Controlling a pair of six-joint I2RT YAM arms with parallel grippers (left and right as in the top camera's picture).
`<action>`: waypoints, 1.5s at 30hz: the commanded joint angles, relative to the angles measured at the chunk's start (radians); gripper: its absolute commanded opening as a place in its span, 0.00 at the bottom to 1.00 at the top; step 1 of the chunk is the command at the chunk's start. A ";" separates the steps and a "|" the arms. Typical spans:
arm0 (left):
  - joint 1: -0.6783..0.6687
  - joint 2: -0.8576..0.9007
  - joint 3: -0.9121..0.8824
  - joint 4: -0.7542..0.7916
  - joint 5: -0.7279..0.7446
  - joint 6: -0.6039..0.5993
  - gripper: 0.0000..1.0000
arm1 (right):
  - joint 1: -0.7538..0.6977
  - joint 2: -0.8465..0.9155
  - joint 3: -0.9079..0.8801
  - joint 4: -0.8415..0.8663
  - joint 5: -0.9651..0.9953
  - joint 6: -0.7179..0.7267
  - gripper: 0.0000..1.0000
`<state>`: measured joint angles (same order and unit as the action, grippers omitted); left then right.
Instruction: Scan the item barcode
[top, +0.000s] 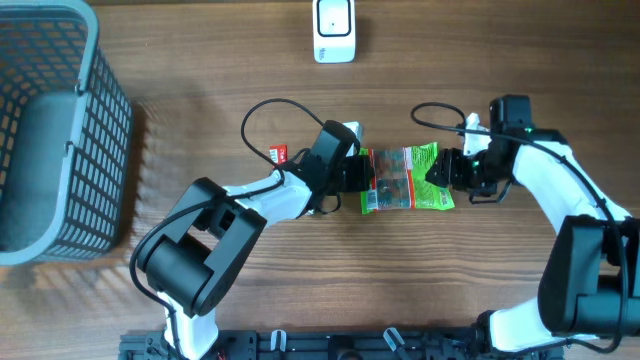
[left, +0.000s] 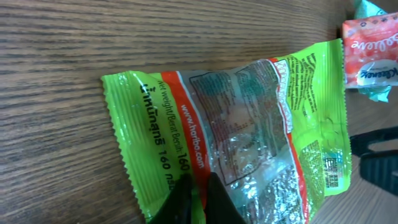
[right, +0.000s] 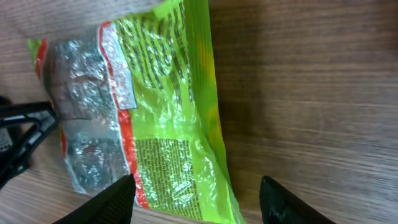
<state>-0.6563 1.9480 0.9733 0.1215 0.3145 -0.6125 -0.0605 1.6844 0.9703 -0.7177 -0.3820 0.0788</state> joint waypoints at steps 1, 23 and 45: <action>-0.003 0.040 0.001 -0.030 -0.021 -0.006 0.09 | 0.005 0.012 -0.055 0.062 -0.038 0.047 0.64; -0.003 0.042 0.001 -0.032 -0.022 -0.005 0.09 | 0.283 0.012 -0.240 0.423 -0.134 0.209 0.57; -0.003 0.042 0.001 -0.050 -0.066 -0.002 0.09 | 0.031 0.012 -0.240 0.255 -0.283 0.079 0.76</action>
<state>-0.6502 1.9526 0.9833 0.0826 0.2695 -0.6121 -0.0319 1.6836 0.7368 -0.4294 -0.7502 0.1768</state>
